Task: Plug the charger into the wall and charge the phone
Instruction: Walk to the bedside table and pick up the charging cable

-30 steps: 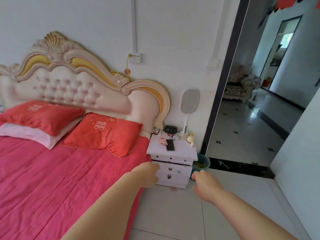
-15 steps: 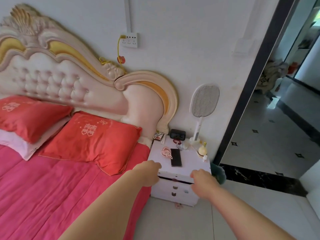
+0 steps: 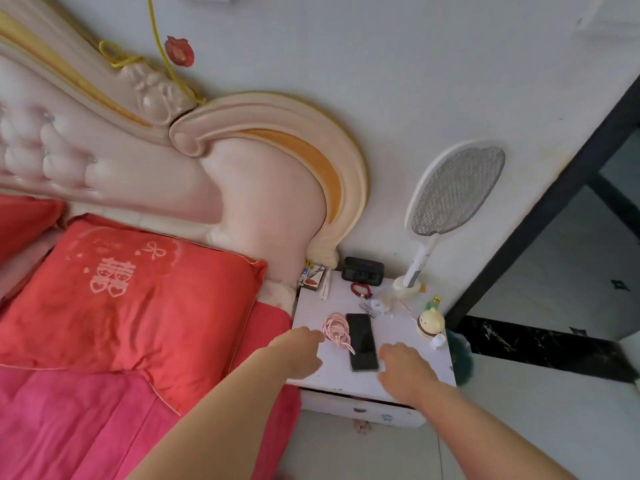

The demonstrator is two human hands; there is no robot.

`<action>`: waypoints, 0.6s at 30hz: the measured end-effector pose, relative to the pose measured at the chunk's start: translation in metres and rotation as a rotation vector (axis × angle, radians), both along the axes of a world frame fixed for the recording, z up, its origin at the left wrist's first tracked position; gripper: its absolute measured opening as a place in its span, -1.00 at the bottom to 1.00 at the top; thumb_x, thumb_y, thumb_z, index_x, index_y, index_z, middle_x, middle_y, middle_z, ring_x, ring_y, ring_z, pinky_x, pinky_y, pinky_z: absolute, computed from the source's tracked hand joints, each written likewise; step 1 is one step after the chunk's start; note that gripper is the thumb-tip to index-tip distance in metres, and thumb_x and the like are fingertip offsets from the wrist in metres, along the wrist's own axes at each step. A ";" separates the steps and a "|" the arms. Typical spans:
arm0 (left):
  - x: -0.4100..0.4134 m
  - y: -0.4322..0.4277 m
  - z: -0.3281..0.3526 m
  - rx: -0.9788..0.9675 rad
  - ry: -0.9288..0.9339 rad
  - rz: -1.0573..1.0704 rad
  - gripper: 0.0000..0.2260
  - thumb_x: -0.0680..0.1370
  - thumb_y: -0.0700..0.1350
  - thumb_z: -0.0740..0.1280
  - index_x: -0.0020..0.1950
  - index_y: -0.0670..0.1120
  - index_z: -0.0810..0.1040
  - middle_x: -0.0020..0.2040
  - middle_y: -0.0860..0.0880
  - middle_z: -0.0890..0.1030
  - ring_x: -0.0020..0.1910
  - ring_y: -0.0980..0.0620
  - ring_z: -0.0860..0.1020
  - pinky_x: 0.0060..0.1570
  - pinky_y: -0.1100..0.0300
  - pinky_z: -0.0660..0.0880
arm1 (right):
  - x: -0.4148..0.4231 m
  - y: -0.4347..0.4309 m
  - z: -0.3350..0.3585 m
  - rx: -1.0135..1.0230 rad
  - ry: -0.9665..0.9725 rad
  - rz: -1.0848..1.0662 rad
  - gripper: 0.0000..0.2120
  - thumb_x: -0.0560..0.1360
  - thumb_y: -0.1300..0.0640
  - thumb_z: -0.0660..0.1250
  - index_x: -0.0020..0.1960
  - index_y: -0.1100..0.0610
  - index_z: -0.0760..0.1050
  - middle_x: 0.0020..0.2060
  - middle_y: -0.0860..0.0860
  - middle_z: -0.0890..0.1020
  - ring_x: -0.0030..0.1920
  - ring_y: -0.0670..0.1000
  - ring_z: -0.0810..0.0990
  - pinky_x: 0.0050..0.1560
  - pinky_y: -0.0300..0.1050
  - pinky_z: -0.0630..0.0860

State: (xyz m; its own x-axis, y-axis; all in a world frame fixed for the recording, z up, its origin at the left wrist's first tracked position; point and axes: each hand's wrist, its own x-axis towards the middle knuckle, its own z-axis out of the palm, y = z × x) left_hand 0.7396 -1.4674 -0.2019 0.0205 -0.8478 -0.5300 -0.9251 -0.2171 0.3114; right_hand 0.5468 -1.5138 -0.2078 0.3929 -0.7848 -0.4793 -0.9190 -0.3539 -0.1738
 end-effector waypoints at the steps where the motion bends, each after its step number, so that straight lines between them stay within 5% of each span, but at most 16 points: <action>1: 0.006 -0.015 -0.009 0.011 0.003 -0.003 -0.54 0.55 -0.08 0.20 0.43 -0.08 0.21 0.39 -0.14 0.34 0.35 -0.14 0.33 0.30 0.01 0.33 | 0.007 -0.011 -0.007 0.016 0.004 -0.003 -0.71 0.52 0.14 0.16 0.23 0.16 0.38 0.17 0.14 0.49 0.15 0.15 0.46 0.12 -0.01 0.46; 10: 0.026 -0.098 -0.099 0.127 0.102 0.040 -0.53 0.55 -0.07 0.20 0.43 -0.09 0.19 0.36 -0.16 0.37 0.30 -0.14 0.39 0.23 0.04 0.39 | 0.039 -0.094 -0.082 0.169 -0.014 -0.107 -0.64 0.52 0.10 0.24 0.29 0.14 0.35 0.21 0.16 0.47 0.22 0.17 0.45 0.19 -0.01 0.43; 18: 0.026 -0.154 -0.183 0.183 0.235 0.363 -0.51 0.54 -0.04 0.22 0.41 -0.12 0.16 0.29 -0.22 0.43 0.12 -0.15 0.51 -0.06 0.09 0.47 | 0.060 -0.134 -0.174 0.249 -0.055 -0.110 -0.54 0.49 0.13 0.26 0.36 0.11 0.25 0.24 0.13 0.43 0.23 0.16 0.44 0.19 0.00 0.42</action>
State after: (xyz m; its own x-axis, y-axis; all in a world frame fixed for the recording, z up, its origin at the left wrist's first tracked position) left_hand 0.7655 -1.6215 -0.3850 0.1601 -0.7004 -0.6956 -0.6878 -0.5846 0.4304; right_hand 0.6070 -1.6475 -0.3819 0.3428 -0.6849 -0.6429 -0.9362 -0.1928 -0.2938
